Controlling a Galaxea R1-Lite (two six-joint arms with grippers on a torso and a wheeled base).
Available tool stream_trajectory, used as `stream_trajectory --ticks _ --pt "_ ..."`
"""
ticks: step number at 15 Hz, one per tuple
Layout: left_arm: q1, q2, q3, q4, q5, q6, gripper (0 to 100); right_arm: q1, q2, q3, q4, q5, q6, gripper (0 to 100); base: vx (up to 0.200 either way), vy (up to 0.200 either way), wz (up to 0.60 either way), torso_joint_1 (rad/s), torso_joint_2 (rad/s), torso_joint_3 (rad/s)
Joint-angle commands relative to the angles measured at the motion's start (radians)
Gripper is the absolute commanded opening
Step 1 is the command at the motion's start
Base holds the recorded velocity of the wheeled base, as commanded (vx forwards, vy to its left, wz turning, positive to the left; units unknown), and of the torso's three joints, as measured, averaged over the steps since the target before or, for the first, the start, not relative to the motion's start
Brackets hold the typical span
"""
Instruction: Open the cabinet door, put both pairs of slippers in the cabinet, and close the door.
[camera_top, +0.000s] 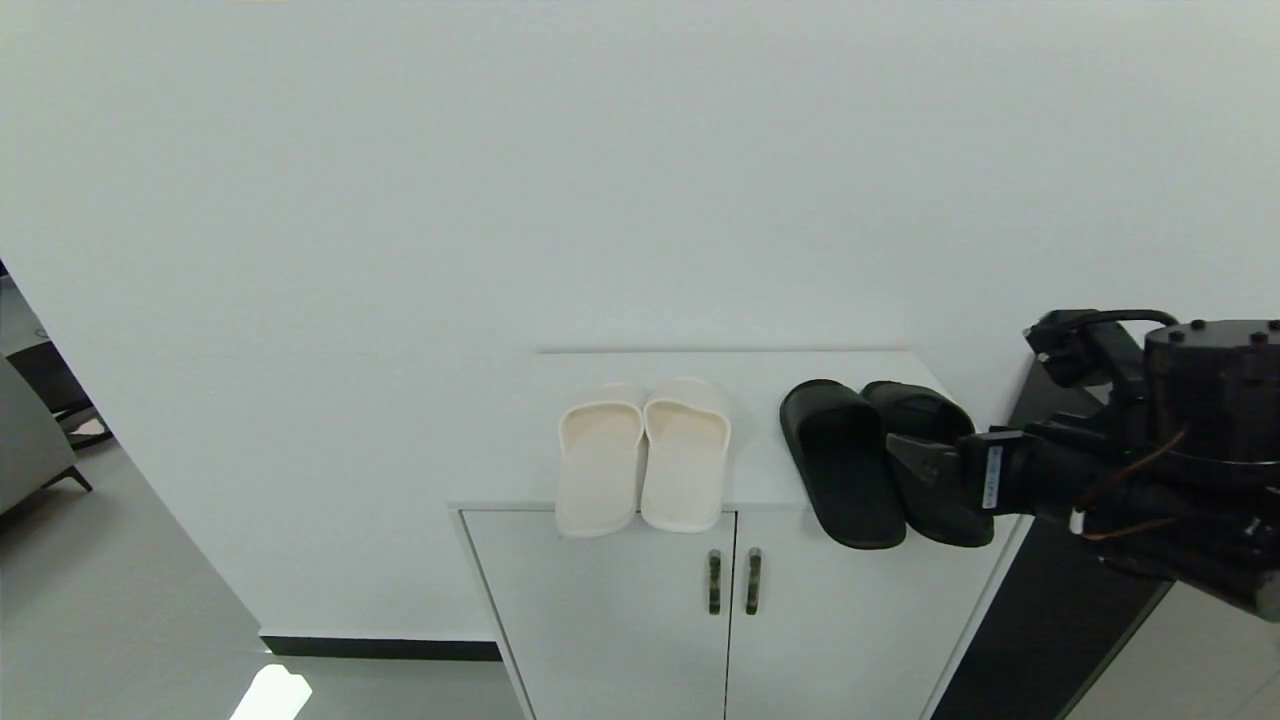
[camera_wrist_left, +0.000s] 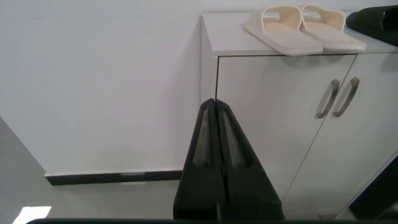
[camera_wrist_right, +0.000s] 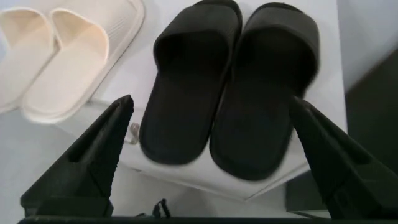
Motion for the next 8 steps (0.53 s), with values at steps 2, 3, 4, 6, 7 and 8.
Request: stream_trajectory --ticks 2,3,4,6,7,8 --pt "0.0 0.0 0.0 0.0 0.0 0.0 0 -0.002 0.165 -0.053 -0.052 -0.055 -0.002 100 0.0 0.0 0.0 0.0 0.0 0.0" --pt "0.0 0.0 0.0 0.0 0.0 0.0 0 -0.005 0.223 -0.067 -0.095 -0.067 -0.005 100 0.0 0.0 0.0 0.0 0.0 0.0" --pt "0.0 0.0 0.0 0.0 0.0 0.0 0 -0.007 0.252 -0.079 -0.109 -0.073 -0.008 100 0.0 0.0 0.0 0.0 0.0 0.0" --pt "0.0 0.0 0.0 0.0 0.0 0.0 0 -0.013 0.311 -0.123 -0.109 -0.115 -0.008 100 0.0 0.0 0.0 0.0 0.0 0.0" --pt "0.0 0.0 0.0 0.0 0.0 0.0 0 -0.016 0.337 -0.145 -0.11 -0.124 -0.008 100 0.0 0.0 0.0 0.0 0.0 0.0" --pt "0.0 0.0 0.0 0.0 0.0 0.0 0 -0.018 0.358 -0.163 -0.11 -0.129 -0.008 100 0.0 0.0 0.0 0.0 0.0 0.0"
